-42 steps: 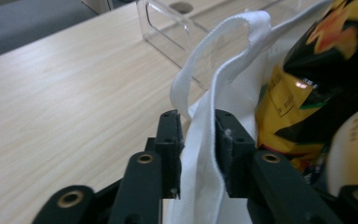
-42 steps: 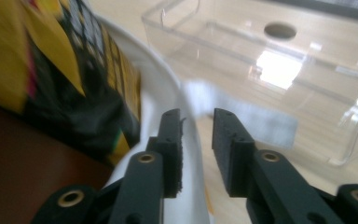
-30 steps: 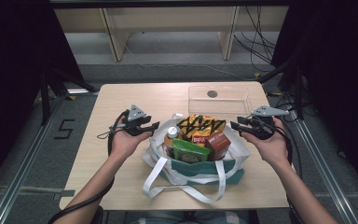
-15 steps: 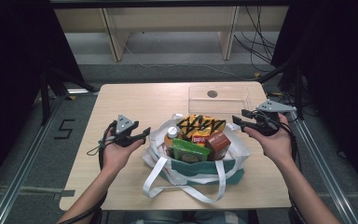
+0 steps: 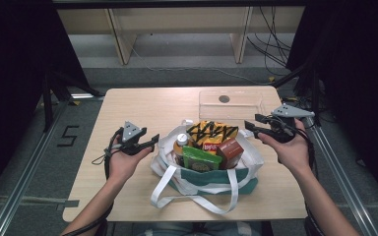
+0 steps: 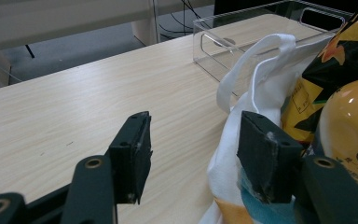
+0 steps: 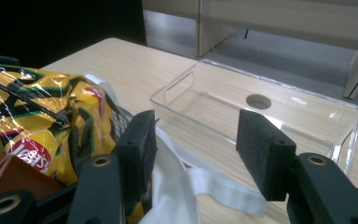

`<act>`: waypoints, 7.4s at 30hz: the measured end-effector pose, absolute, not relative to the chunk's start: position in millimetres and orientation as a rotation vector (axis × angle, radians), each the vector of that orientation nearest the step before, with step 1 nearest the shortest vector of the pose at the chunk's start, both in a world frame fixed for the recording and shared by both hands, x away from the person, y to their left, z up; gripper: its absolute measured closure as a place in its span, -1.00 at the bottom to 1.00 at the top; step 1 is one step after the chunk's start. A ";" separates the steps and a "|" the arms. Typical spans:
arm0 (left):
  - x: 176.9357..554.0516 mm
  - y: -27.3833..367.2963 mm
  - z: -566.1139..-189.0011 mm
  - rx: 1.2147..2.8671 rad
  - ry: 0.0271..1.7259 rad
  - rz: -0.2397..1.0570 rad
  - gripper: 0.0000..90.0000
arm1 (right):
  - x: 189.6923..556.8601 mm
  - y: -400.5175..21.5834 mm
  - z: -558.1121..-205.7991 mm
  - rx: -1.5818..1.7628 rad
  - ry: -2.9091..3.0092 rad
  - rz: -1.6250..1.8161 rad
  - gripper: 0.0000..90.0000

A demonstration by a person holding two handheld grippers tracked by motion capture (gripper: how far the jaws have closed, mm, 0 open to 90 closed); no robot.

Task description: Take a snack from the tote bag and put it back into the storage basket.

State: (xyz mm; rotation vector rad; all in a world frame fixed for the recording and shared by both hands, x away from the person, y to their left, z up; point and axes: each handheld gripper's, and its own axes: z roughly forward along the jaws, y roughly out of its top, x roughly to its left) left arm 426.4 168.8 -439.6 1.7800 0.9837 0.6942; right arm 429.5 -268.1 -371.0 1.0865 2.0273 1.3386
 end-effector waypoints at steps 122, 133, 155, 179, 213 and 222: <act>428.6 164.6 -438.4 1.773 0.969 0.687 -0.06 | 415.4 -213.5 -350.3 0.776 2.175 1.488 1.00; 428.5 164.4 -438.5 1.772 0.970 0.688 -0.06 | 413.8 -214.9 -338.9 0.760 2.111 1.526 1.00; 427.8 164.6 -437.2 1.754 0.983 0.690 -0.06 | 411.1 -220.2 -307.2 0.695 2.024 1.563 1.00; 428.1 164.6 -437.6 1.733 0.990 0.683 -0.07 | 418.2 -245.5 -288.9 0.751 1.893 1.570 1.00; 427.6 165.4 -434.5 1.714 0.971 0.701 -0.07 | 455.5 -268.1 -287.4 0.896 1.799 1.516 1.00; 427.2 164.8 -434.4 1.706 0.979 0.699 -0.07 | 465.0 -271.3 -287.0 0.916 1.779 1.513 1.00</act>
